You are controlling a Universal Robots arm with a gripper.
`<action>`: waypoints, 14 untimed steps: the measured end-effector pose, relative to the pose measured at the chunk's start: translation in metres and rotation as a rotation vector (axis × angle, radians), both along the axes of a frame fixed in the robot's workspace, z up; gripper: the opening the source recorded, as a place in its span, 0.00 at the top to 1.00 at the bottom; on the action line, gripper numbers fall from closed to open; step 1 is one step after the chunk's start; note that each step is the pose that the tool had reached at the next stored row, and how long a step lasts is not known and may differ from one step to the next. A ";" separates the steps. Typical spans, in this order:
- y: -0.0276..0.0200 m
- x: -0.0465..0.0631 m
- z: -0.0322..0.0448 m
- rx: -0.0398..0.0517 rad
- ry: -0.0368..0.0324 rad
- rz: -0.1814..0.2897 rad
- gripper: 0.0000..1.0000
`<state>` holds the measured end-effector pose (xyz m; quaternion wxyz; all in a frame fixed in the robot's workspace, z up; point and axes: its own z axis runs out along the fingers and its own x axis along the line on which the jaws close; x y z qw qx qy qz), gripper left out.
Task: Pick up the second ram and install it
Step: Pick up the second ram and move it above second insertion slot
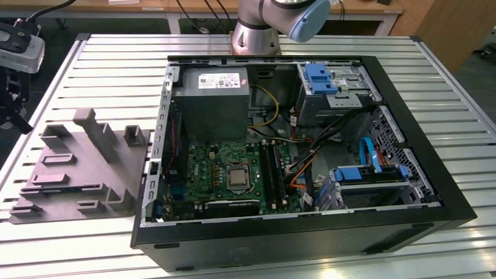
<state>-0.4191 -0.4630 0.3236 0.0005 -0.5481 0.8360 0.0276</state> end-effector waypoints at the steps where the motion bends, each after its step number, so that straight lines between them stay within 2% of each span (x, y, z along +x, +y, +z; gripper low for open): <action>1: 0.0000 0.000 -0.0004 0.0000 0.0000 0.014 0.90; 14: -0.0027 0.000 -0.0066 0.0000 0.0005 0.151 0.90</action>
